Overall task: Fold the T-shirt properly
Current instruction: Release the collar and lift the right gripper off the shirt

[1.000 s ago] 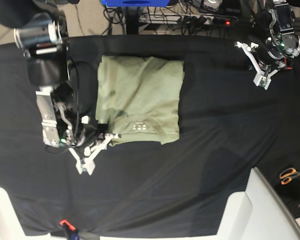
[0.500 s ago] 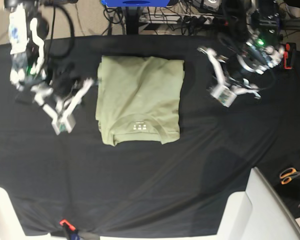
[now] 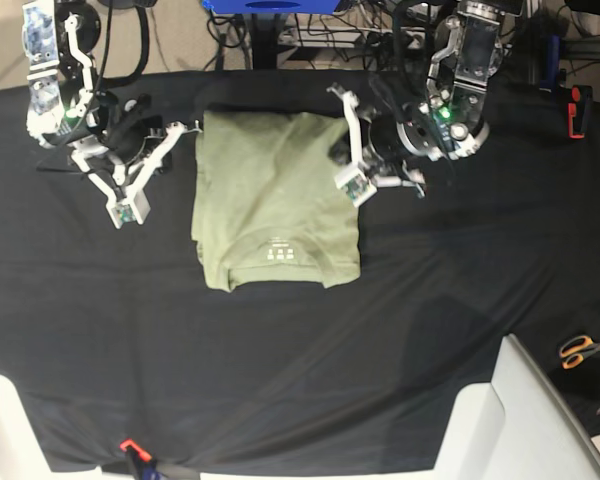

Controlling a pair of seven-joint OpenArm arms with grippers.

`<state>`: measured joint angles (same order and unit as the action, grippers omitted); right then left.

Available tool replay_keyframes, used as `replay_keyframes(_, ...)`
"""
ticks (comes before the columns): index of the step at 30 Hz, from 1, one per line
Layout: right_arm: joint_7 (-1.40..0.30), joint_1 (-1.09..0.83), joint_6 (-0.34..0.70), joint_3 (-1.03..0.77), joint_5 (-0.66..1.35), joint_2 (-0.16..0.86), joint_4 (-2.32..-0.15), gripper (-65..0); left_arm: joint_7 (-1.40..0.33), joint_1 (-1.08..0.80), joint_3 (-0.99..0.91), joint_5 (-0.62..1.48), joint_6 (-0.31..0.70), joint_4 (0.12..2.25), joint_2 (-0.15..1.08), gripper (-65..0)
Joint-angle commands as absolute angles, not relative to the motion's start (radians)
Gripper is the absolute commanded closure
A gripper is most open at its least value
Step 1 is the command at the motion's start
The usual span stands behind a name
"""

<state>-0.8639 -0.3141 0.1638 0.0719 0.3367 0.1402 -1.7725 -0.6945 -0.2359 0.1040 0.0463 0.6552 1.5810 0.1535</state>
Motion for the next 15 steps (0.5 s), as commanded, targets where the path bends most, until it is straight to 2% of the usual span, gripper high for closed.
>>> replay_keyframes(1,-0.846,-0.311,0.163,0.068,0.346,0.145,-1.790,0.0,-0.687,-0.237,0.104,0.053,0.653,1.572,0.163,0.0)
replay_keyframes(7,-0.845,-0.338,0.163,0.068,0.346,0.145,-1.796,0.0,-0.668,-0.275,0.096,0.053,0.653,1.508,0.216,0.0)
replay_keyframes(10,-0.846,-0.349,0.163,0.079,0.346,0.145,-1.804,0.0,-0.593,-0.305,0.085,0.054,0.651,1.547,0.240,0.0)
replay_keyframes(15,-0.848,-0.400,0.173,0.139,0.346,0.143,-1.900,0.0,-0.588,-0.312,-0.021,0.064,0.651,1.656,0.243,0.0)
